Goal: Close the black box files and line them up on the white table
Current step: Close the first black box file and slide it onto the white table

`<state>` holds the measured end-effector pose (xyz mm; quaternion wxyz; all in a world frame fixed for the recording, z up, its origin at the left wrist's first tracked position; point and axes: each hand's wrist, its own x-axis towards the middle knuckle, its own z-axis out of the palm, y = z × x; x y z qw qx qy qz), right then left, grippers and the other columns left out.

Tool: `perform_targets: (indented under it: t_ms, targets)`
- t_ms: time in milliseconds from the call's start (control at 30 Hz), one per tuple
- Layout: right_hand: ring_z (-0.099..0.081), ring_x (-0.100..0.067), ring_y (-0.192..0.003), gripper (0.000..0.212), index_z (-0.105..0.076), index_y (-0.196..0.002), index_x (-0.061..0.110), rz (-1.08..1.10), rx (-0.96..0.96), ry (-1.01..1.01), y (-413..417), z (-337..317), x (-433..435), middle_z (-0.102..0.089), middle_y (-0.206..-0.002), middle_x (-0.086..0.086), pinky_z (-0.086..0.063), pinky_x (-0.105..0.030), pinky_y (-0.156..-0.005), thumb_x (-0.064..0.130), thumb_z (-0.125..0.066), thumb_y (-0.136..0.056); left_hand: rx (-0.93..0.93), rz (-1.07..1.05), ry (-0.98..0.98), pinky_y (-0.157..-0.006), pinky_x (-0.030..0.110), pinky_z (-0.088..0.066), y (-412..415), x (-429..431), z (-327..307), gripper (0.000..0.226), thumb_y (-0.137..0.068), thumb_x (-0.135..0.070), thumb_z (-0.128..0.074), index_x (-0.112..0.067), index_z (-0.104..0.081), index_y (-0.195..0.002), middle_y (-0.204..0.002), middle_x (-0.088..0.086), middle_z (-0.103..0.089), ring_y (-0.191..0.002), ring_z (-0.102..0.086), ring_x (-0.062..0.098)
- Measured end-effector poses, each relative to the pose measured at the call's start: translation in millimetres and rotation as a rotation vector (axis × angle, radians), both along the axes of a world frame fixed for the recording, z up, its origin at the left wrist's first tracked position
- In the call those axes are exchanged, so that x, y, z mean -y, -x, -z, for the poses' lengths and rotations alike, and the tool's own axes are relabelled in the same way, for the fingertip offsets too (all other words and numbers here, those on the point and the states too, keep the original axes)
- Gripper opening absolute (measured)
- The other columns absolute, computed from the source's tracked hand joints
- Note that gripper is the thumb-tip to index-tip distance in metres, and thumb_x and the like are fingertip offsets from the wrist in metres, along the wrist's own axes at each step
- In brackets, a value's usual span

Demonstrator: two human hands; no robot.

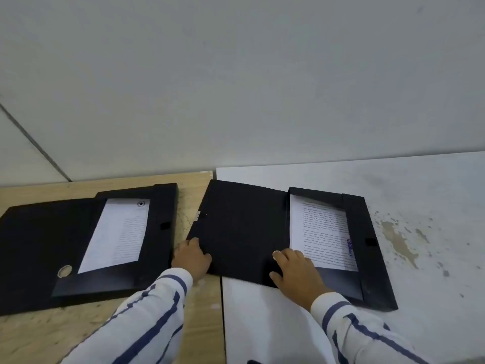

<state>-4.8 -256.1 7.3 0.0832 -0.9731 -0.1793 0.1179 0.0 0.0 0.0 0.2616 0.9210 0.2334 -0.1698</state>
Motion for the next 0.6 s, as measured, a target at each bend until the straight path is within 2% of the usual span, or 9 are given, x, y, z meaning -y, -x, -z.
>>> perform_targets:
  t_ms: [167,367,600]
  targets:
    - [-0.048,-0.024,-0.116,0.052,-0.034,-0.140,0.017,-0.049,0.009,0.023,-4.9,17.3,13.1,-0.051,-0.132,-0.004,-0.039,-0.035,-0.099,0.041,-0.039,-0.095,-0.004,-0.164,-0.043,-0.108,0.047,-0.036,-6.6,8.9,2.3,0.064,-0.089,-0.030,-0.055,-0.013,-0.030,-0.146,-0.151,0.013,-0.032,-0.137,-0.030,0.036]
    - [-0.051,-0.025,-0.111,0.042,-0.049,-0.130,0.016,-0.054,0.025,0.008,-6.2,30.2,13.8,-0.056,-0.127,-0.006,-0.043,-0.036,-0.096,0.037,-0.042,-0.094,-0.032,-0.244,-0.129,-0.104,0.045,-0.037,-19.0,13.2,2.1,0.062,-0.087,-0.033,-0.053,-0.009,-0.033,-0.141,-0.146,0.015,-0.035,-0.132,-0.033,0.036]
    - [-0.049,-0.024,-0.114,0.041,-0.048,-0.131,0.017,-0.037,0.014,-0.026,-6.7,27.7,14.0,-0.054,-0.129,-0.005,-0.041,-0.035,-0.099,0.036,-0.041,-0.095,-0.070,-0.353,-0.047,-0.102,0.045,-0.037,-39.9,-3.3,-16.7,0.058,-0.089,-0.036,-0.051,-0.001,-0.043,-0.134,-0.141,0.020,-0.035,-0.128,-0.037,0.040]
